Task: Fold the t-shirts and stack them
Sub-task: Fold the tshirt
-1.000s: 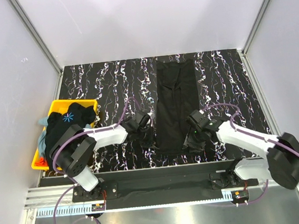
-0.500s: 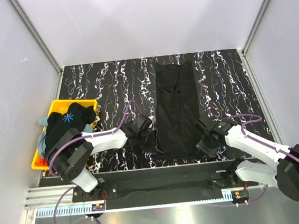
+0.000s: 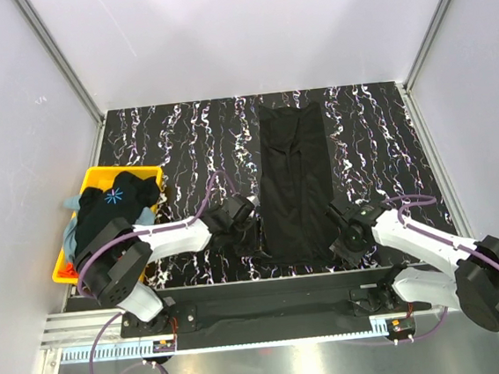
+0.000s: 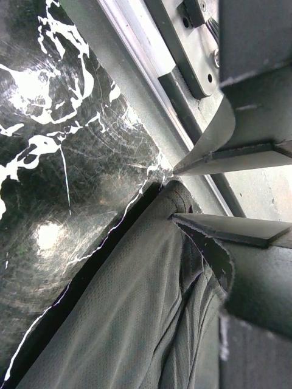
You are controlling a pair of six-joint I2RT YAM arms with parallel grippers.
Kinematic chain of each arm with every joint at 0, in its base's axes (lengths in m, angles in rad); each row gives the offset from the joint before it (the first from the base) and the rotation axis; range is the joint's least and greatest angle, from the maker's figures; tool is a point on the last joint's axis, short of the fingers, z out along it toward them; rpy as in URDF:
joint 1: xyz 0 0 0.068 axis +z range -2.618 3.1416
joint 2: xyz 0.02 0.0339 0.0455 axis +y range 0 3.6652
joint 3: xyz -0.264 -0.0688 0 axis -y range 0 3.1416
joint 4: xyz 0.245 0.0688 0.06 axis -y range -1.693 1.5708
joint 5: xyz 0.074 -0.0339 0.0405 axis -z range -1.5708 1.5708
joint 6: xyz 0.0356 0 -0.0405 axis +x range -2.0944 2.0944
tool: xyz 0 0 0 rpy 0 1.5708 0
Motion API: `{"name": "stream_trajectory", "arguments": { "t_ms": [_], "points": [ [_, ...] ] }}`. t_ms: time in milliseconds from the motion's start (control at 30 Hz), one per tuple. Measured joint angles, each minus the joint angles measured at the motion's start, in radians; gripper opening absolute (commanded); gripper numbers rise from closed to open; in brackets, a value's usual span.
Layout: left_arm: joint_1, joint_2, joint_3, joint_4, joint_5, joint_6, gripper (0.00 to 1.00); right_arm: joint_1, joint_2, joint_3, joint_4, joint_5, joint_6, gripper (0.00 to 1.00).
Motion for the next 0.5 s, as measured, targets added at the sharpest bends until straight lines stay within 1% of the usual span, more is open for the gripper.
{"name": "stream_trajectory", "arguments": {
  "t_ms": [300, 400, 500],
  "points": [
    [-0.024, -0.014, -0.009, -0.014, -0.029, -0.008, 0.36, 0.000, 0.006, -0.004, 0.000, 0.021, 0.010, 0.38],
    [-0.027, -0.014, -0.009, -0.014, -0.032, -0.009, 0.36, 0.000, 0.028, -0.004, 0.000, 0.027, 0.009, 0.35],
    [-0.033, -0.014, -0.009, -0.013, -0.037, -0.011, 0.32, 0.000, 0.031, -0.004, 0.000, 0.035, 0.009, 0.32]
  ]
}}
